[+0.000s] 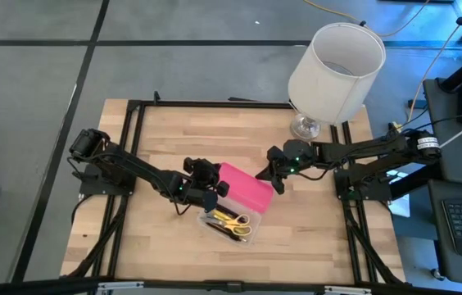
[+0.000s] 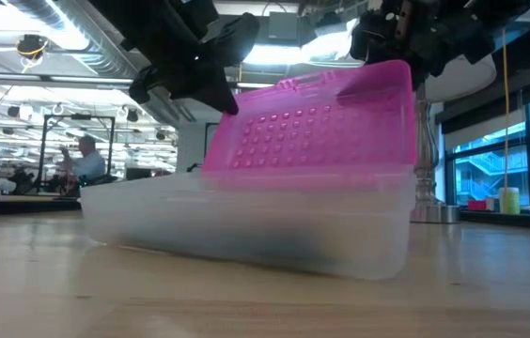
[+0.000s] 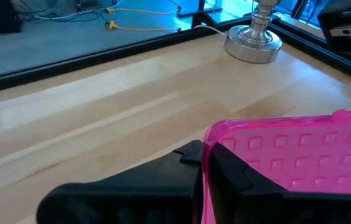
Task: Pick & place school supplies into a supply box
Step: Close the pink supply box
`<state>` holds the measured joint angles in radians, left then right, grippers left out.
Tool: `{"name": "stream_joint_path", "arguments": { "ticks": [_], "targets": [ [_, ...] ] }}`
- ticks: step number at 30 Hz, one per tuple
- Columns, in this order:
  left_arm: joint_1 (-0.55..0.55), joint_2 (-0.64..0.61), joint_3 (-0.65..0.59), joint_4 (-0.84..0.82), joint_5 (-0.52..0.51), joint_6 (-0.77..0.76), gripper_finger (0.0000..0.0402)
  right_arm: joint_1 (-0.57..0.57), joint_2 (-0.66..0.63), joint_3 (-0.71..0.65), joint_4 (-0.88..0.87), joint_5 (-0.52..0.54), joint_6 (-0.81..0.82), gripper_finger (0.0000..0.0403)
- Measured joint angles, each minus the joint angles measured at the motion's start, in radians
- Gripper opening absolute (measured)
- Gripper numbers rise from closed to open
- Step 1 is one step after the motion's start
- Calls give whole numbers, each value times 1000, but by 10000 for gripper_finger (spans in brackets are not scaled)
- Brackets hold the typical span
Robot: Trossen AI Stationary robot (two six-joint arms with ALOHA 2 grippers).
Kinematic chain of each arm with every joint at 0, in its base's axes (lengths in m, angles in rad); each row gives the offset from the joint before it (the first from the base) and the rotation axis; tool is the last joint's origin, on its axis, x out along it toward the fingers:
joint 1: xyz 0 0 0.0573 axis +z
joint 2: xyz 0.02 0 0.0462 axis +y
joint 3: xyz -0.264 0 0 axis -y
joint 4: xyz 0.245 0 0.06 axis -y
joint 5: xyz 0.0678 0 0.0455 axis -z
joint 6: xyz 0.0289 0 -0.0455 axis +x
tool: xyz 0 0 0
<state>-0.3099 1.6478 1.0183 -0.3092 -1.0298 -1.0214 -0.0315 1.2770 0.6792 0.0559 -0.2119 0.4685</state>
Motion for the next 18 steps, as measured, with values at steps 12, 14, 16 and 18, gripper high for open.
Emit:
{"name": "stream_joint_path", "arguments": {
  "ticks": [12,14,16,18],
  "targets": [
    [0,0,0,7,2,21,4,1,0,0,8,-4,21,4],
    [0,0,0,7,2,21,4,1,0,0,8,-4,21,4],
    [0,0,0,7,4,21,4,1,0,0,8,-4,21,4],
    [0,0,0,8,4,15,4,1,0,0,8,-4,21,4]
  ]
}}
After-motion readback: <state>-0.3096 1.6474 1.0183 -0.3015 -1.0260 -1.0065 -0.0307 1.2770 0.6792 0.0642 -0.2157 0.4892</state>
